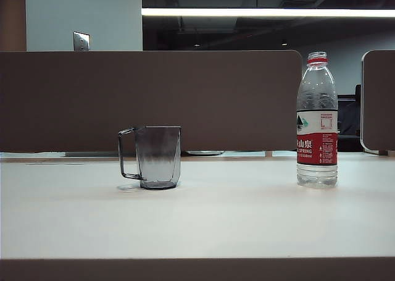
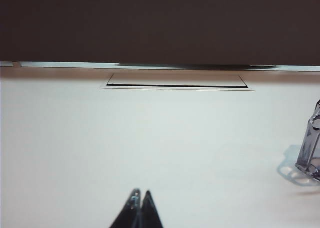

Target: Pick up the mineral water bottle on the table and pour water into the mug until it's half full.

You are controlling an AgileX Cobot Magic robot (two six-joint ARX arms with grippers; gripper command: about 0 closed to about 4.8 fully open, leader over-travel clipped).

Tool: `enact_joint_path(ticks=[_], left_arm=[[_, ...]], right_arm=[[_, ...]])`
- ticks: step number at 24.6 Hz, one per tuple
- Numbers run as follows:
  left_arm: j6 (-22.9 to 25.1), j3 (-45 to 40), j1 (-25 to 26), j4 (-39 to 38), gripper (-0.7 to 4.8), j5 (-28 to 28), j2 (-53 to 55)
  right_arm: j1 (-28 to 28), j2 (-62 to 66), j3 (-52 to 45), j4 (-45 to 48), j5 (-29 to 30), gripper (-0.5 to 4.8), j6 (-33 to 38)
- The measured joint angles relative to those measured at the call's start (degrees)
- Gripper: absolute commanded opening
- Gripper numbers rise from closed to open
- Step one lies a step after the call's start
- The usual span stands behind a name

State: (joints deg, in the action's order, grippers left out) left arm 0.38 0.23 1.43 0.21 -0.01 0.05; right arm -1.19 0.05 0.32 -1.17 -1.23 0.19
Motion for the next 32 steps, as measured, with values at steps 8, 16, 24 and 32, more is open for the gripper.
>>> enact_joint_path(ticks=[8, 16, 24, 32], left_arm=[[0.0, 0.0, 0.0, 0.0, -0.05, 0.0, 0.0], [0.0, 0.0, 0.0, 0.0, -0.05, 0.0, 0.0], [0.0, 0.0, 0.0, 0.0, -0.05, 0.0, 0.0], [0.0, 0.0, 0.0, 0.0, -0.05, 0.0, 0.0]], right_arm=[[0.0, 0.0, 0.0, 0.2, 0.8, 0.19, 4.0], [0.2, 0.0, 0.0, 0.2, 9.7, 0.20, 4.7], [0.3, 0.1, 0.0, 0.3, 10.2, 0.94, 4.7], [4.7, 0.5, 0.0, 8.3, 11.1, -0.08, 9.4]])
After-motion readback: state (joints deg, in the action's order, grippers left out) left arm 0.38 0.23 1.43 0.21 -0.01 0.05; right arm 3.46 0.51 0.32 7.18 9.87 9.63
